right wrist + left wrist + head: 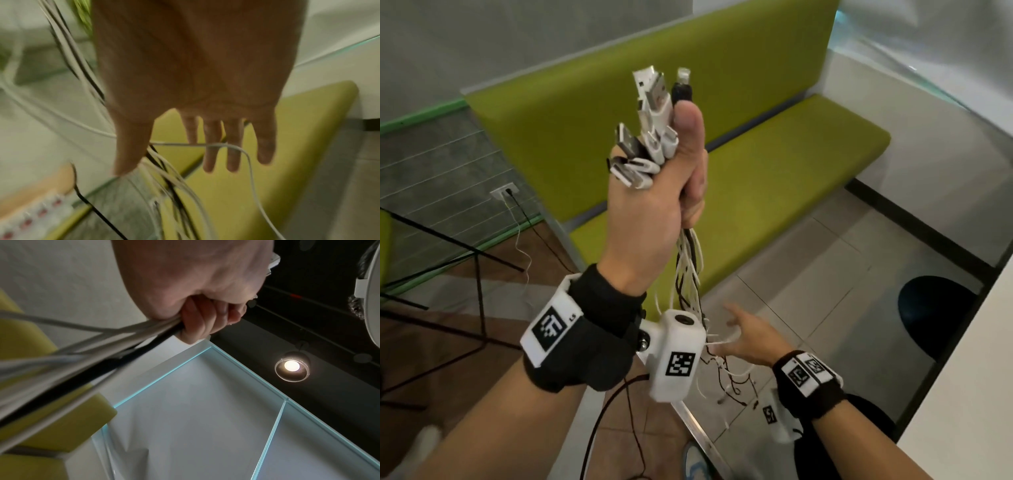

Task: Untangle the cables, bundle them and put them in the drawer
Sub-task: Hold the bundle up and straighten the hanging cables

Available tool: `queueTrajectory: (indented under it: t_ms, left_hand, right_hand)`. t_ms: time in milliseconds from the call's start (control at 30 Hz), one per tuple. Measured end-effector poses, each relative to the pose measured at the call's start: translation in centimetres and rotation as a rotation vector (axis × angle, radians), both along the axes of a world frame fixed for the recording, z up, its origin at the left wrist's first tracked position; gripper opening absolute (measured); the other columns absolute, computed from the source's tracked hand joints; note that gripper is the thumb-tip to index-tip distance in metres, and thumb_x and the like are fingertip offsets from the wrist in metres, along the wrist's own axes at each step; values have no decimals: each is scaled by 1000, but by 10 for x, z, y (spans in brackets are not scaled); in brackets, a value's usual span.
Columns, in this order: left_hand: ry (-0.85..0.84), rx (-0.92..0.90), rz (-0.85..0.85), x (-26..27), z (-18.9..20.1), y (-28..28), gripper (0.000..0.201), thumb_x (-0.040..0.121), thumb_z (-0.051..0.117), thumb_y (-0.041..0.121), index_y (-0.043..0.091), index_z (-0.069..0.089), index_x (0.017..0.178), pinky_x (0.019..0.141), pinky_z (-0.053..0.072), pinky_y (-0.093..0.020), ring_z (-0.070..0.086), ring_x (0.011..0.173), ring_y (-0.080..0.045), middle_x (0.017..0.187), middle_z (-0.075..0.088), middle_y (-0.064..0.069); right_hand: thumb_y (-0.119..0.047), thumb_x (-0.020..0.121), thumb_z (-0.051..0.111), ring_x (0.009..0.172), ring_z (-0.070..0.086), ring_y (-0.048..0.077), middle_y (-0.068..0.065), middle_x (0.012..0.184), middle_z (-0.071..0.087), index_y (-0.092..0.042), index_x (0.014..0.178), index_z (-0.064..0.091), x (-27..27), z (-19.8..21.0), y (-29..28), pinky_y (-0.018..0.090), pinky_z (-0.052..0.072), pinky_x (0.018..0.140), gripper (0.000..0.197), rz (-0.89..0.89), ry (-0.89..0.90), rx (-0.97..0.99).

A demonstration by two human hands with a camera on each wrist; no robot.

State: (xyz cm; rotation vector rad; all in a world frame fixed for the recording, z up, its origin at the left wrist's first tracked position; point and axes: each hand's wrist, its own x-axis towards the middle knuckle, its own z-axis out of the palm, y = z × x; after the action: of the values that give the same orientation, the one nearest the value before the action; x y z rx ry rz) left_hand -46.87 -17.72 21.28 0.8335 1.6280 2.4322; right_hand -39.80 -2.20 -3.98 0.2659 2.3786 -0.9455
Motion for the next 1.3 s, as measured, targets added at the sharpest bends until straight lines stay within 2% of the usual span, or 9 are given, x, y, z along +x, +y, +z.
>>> queueTrajectory:
  t_ms: [167,267,433,600,700,800,967,1200,1300]
  left_hand:
    - [-7,15,-39,4,-4,11,54,81,55,52,13,28,56,40,23,-15,25,34,-3,46,31,8]
    - [-6,8,-36,3,0,10,53,84,54,49,12,27,57,40,22,-16,24,35,-3,46,30,8]
    - [-39,-16,15,2,-2,4,58,96,52,43,13,25,55,39,20,-16,22,34,-5,45,25,3]
    - [-53,-35,25,1,-7,1,56,97,50,42,13,26,56,39,21,-15,22,34,-4,46,23,1]
    - [-24,-96,44,-2,-10,-3,54,95,49,43,14,28,54,40,22,-17,22,34,-6,45,25,2]
    - [0,-130,63,-4,-12,-9,49,88,53,51,21,39,53,40,22,-17,25,34,-6,45,31,8]
    - [38,-119,108,-9,-9,-17,47,92,48,39,18,34,53,39,22,-17,24,35,-8,46,30,5]
    - [84,-70,79,-10,2,-27,51,85,53,51,17,31,55,38,22,-16,25,34,-4,46,34,11]
    - [72,-77,102,-11,4,-29,50,83,55,53,19,34,53,38,22,-16,25,35,-5,46,34,11]
  right_hand:
    - [-44,73,73,91,51,0,-15,106,54,-33,121,47,9,79,-32,13,42,79,55,-27,556,-363]
    - [-15,80,69,92,56,11,-10,104,59,-27,118,52,13,90,-44,30,48,84,43,-27,542,-550]
    - [-23,69,49,107,58,17,-7,112,64,-27,123,57,15,87,-31,37,48,94,55,-79,434,-737]
    - [-21,88,68,81,67,16,-3,85,72,-16,91,73,7,82,-42,37,55,79,8,-206,694,-573]
    - [-31,83,72,75,63,12,-8,75,69,-24,77,70,3,77,-41,34,51,77,9,-256,779,-459]
    - [-54,86,56,77,54,3,-14,70,59,-32,66,55,0,66,-29,27,32,92,29,-221,830,-157]
    - [-51,97,42,53,54,12,-1,54,56,-19,58,51,-7,22,-1,30,44,61,51,-112,449,-159]
    - [-40,99,42,89,64,25,3,87,69,-21,78,68,19,-83,53,28,43,75,38,-27,-196,162]
    - [-42,98,42,88,62,24,6,93,66,-20,87,70,24,-93,58,26,41,73,37,-28,-311,248]
